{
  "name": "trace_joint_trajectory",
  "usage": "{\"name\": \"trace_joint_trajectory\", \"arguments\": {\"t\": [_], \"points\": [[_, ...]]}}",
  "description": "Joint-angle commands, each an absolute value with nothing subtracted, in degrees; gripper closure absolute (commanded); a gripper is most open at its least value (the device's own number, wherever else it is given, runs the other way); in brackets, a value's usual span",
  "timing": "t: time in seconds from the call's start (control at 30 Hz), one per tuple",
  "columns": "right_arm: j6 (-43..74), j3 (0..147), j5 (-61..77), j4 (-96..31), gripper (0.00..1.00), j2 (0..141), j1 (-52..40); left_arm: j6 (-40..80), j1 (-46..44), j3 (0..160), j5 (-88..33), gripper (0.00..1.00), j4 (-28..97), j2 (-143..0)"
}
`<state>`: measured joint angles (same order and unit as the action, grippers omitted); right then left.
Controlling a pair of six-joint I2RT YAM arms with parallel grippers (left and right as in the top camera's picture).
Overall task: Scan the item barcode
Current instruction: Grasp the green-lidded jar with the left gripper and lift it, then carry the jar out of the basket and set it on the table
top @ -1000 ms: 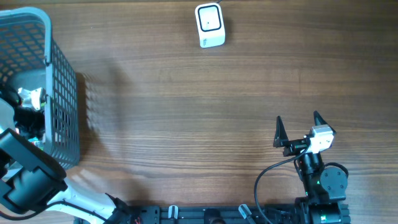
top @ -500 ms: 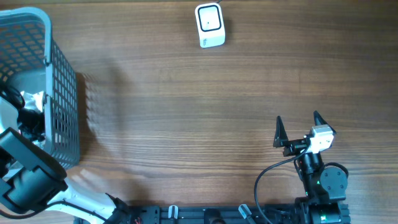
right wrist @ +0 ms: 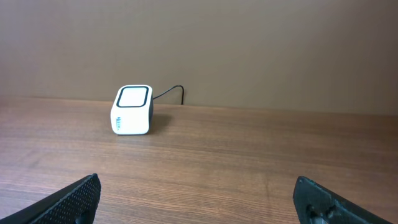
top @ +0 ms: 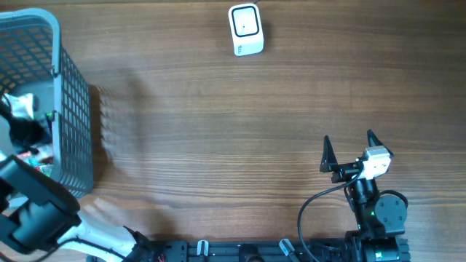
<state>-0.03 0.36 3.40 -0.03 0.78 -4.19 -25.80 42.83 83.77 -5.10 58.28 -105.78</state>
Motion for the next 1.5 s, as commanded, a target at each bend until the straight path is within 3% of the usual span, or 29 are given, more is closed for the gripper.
{"name": "trace_joint_trajectory", "arguments": {"t": [0.0, 0.23, 0.4, 0.6, 1.2, 1.47], "points": [[0.56, 0.30, 2.83, 0.12, 0.00, 0.27, -3.95, -23.97, 42.87, 91.64, -4.84, 0.39, 58.04, -98.67], [0.56, 0.30, 2.83, 0.12, 0.00, 0.27, -3.95, -17.39, 42.87, 103.24, -8.49, 0.38, 55.46, -90.76], [0.58, 0.30, 2.83, 0.12, 0.00, 0.27, -3.95, -11.64, 42.41, 104.36, -16.32, 0.39, 51.62, -84.64], [0.56, 0.30, 2.83, 0.12, 0.00, 0.27, -3.95, -9.78, 37.56, 104.36, -16.93, 0.41, 53.95, -79.57], [0.58, 0.30, 2.83, 0.12, 0.00, 0.27, -3.95, -1.91, 5.13, 103.53, -16.45, 0.38, 70.74, -75.11], [0.56, 0.30, 2.83, 0.12, 0.00, 0.27, -3.95, 12.80, -9.19, 96.60, -8.67, 0.39, 74.11, -79.61]]}}
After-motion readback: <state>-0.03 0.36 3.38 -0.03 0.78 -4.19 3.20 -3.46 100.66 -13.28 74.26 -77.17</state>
